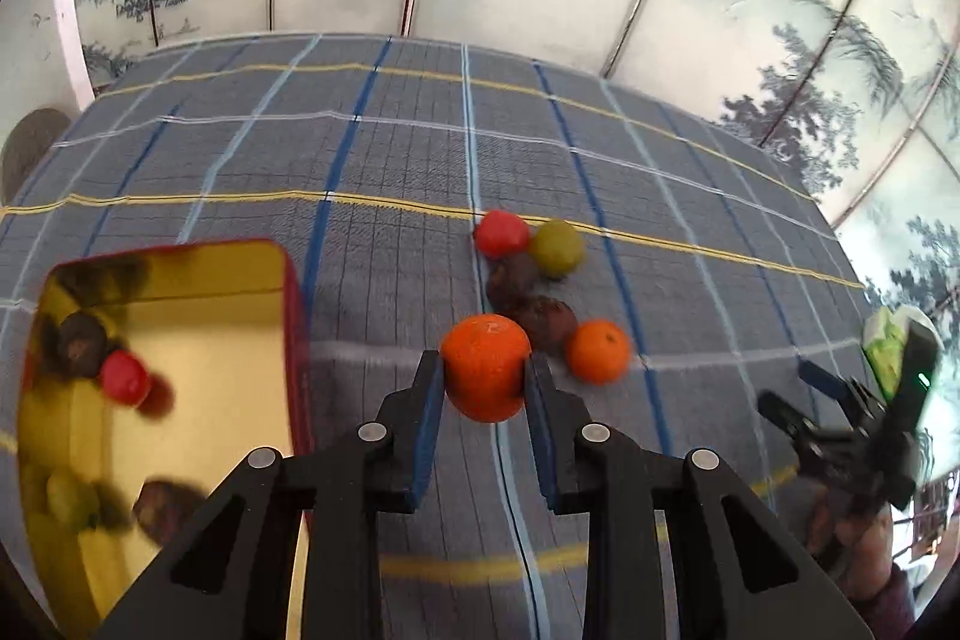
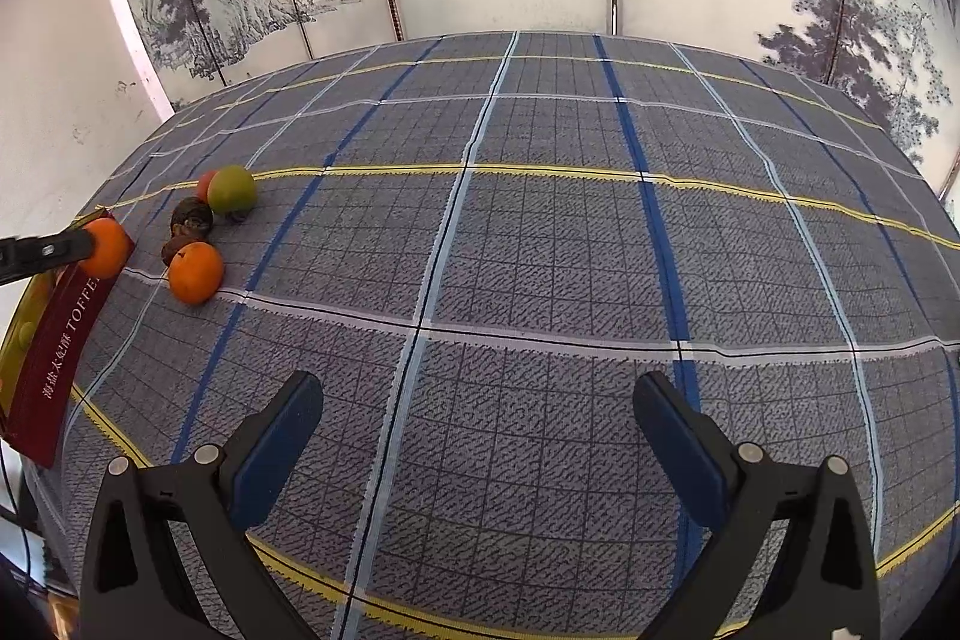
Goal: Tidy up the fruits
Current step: 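Carry the orange into the tin with the left gripper and release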
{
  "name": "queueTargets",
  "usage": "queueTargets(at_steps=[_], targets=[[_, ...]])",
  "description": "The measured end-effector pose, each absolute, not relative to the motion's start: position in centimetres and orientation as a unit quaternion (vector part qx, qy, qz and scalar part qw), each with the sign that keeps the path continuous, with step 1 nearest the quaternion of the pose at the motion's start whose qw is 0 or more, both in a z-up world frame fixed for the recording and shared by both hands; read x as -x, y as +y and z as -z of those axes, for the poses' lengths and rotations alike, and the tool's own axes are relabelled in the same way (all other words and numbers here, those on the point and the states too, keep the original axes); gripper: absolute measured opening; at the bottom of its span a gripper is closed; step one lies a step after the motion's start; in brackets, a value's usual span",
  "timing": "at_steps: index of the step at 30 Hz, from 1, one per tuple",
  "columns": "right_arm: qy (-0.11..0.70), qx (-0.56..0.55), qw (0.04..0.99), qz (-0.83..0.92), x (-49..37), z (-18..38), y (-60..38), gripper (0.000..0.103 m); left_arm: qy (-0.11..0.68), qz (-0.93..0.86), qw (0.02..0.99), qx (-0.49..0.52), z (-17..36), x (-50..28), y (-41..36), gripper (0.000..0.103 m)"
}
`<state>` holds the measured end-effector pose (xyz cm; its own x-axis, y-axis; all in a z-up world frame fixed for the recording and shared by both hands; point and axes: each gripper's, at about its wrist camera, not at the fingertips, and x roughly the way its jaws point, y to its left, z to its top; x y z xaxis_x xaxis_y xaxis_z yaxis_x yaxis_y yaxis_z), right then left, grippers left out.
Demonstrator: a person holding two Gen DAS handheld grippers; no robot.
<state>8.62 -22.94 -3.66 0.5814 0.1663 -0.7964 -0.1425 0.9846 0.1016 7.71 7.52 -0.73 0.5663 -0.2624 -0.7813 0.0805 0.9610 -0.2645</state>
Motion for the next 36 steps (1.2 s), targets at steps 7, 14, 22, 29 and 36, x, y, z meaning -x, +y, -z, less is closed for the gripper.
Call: queueTargets(at_steps=[7, 14, 22, 29, 36], targets=[[0.463, 0.001, 0.883, -0.078, -9.0, 4.1, -22.4, 0.103, 0.446, 0.083, 0.885, 0.107, -0.6, -3.5, 8.5, 0.028], [0.478, 0.043, 0.875, -0.059, -9.2, 4.7, -21.2, 0.103, 0.43, 0.053, 0.896, 0.094, -1.3, -1.4, 9.7, 0.028], [0.48, 0.037, 0.875, -0.051, -9.1, 4.7, -21.4, 0.103, 0.402, 0.021, 0.914, 0.055, -2.4, 0.4, 10.7, 0.028], [0.48, 0.037, 0.875, -0.049, -9.1, 4.7, -21.5, 0.103, 0.396, 0.007, 0.917, 0.053, -2.3, 0.9, 12.3, 0.028], [0.48, 0.037, 0.875, -0.048, -9.0, 4.7, -21.5, 0.103, 0.395, -0.016, 0.917, 0.042, -1.6, 1.5, 13.5, 0.028]])
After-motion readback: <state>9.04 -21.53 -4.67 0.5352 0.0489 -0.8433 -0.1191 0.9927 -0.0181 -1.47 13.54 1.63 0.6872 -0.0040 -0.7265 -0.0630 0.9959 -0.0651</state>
